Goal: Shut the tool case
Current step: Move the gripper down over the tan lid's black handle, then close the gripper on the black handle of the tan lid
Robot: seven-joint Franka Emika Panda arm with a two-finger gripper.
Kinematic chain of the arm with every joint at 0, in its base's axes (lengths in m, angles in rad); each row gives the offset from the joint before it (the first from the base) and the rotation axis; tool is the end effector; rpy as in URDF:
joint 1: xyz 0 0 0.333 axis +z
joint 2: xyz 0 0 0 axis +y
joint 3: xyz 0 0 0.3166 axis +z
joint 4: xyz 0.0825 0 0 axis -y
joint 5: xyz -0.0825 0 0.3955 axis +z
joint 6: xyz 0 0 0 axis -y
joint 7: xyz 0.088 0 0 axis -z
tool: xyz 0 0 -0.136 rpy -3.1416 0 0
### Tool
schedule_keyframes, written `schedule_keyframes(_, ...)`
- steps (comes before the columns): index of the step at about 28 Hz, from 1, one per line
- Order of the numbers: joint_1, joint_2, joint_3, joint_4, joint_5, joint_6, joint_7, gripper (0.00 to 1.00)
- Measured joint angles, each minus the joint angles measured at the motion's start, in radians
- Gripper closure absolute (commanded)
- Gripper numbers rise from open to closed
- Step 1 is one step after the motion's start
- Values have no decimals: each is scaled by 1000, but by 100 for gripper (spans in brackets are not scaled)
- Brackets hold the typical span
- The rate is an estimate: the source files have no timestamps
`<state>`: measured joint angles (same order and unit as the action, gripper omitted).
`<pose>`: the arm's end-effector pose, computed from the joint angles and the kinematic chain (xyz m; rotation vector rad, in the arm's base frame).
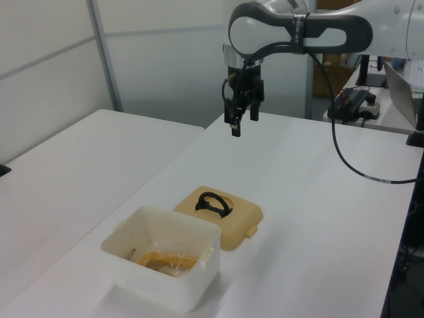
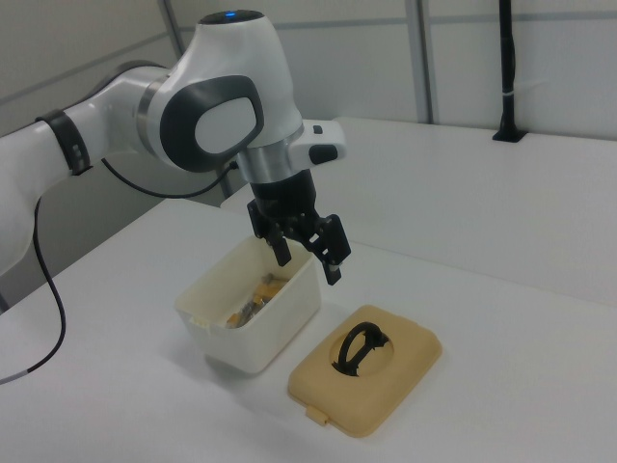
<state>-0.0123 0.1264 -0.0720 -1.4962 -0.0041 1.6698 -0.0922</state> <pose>0.6132 -0.0499 0.5671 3.1234 0.0140 0.0721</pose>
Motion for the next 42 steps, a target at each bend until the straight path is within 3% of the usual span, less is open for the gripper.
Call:
schedule_keyframes(23,1,148,7,-8,-1,134,0,0)
schedule_keyframes(33,21,255,16,-12,-34,223,8,0)
schedule_keyframes(42,68,329,19,-24,-102,334,176,0)
